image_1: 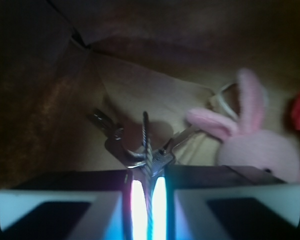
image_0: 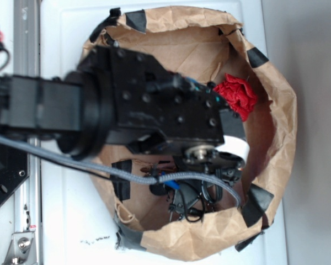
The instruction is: Grab the silver keys.
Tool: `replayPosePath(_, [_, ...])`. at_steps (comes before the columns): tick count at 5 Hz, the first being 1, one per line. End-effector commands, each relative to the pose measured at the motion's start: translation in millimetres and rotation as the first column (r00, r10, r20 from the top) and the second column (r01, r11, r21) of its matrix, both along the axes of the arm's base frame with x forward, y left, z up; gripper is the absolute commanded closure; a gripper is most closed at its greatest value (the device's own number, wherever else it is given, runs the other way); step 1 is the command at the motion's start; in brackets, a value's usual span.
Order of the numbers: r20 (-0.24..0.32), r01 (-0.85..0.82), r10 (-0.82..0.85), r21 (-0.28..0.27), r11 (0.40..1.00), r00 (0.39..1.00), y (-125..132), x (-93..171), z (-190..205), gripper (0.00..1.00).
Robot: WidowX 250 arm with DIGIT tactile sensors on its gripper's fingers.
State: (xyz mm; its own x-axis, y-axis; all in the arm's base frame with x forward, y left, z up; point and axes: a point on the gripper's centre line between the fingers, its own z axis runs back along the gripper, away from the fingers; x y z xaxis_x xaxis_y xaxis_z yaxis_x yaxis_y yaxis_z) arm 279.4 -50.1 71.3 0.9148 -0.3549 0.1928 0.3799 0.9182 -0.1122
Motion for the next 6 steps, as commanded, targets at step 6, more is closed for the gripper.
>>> replayPosePath(6, [-0.022,-0.205,0.205,0.031,0.978,0.978,23.3,-17.8,117.7,1.00])
